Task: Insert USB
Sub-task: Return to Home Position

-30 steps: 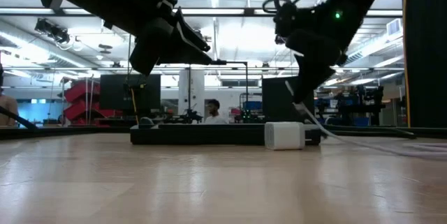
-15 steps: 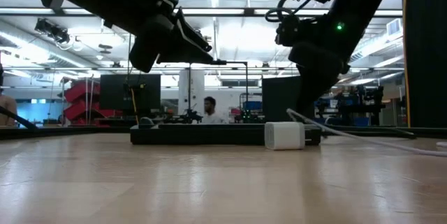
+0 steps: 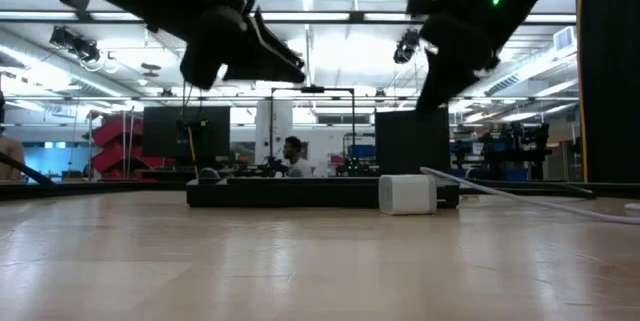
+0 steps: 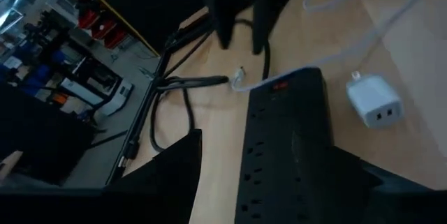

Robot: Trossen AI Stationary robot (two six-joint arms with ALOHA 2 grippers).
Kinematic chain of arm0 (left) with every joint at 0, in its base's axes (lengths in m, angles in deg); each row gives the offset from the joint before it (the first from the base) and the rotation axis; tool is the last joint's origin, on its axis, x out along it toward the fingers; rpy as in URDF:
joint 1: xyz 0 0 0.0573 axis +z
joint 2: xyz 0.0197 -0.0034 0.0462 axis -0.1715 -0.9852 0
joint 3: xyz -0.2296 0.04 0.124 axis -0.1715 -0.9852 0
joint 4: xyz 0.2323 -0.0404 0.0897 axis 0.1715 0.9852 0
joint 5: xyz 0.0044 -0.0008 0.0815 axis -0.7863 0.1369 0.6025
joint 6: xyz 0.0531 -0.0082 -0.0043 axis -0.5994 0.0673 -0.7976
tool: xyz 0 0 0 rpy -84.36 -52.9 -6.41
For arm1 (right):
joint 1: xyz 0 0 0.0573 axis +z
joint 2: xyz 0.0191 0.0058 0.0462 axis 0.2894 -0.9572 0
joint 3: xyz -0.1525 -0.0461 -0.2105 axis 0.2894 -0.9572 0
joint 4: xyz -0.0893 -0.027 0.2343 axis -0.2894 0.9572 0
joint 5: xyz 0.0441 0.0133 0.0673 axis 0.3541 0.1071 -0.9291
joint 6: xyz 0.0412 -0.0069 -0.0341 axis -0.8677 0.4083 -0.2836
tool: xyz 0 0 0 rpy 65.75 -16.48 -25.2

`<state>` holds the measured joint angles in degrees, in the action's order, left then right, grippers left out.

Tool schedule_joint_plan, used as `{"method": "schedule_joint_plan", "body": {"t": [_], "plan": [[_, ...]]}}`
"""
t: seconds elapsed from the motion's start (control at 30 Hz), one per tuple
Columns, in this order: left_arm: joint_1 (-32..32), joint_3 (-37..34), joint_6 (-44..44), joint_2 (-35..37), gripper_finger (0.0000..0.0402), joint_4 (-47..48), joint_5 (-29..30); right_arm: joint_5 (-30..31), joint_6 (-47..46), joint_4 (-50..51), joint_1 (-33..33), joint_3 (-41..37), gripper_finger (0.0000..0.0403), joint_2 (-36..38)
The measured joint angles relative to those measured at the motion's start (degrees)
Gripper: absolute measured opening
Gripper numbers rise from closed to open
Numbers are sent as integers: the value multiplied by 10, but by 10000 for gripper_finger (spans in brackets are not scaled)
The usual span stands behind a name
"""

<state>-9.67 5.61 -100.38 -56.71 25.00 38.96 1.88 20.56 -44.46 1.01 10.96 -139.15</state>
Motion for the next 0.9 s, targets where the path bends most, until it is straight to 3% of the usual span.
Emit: {"method": "schedule_joint_plan", "body": {"t": [0.1, 0.2, 0.37, 0.5, 0.7, 0.9], "plan": [[-2, 0, 24, 40, 209, 27, 0, 80, 16, 0, 34, 0, 147, 21], [-2, 0, 30, 78, 209, 29, 0, 121, 53, -5, 65, 0, 129, 39], [17, 0, 8, 108, 185, 0, -3, 118, 140, -35, 90, 0, 70, 72], [59, 0, 15, 119, 131, -1, -38, 96, 180, -51, 91, 0, 12, 105], [125, 0, 43, 152, 13, 20, -122, 95, 227, -55, 91, -3, 5, 154], [185, 0, 53, 216, 1, 73, -209, 92, 273, -85, 92, -50, 1, 227]]}}
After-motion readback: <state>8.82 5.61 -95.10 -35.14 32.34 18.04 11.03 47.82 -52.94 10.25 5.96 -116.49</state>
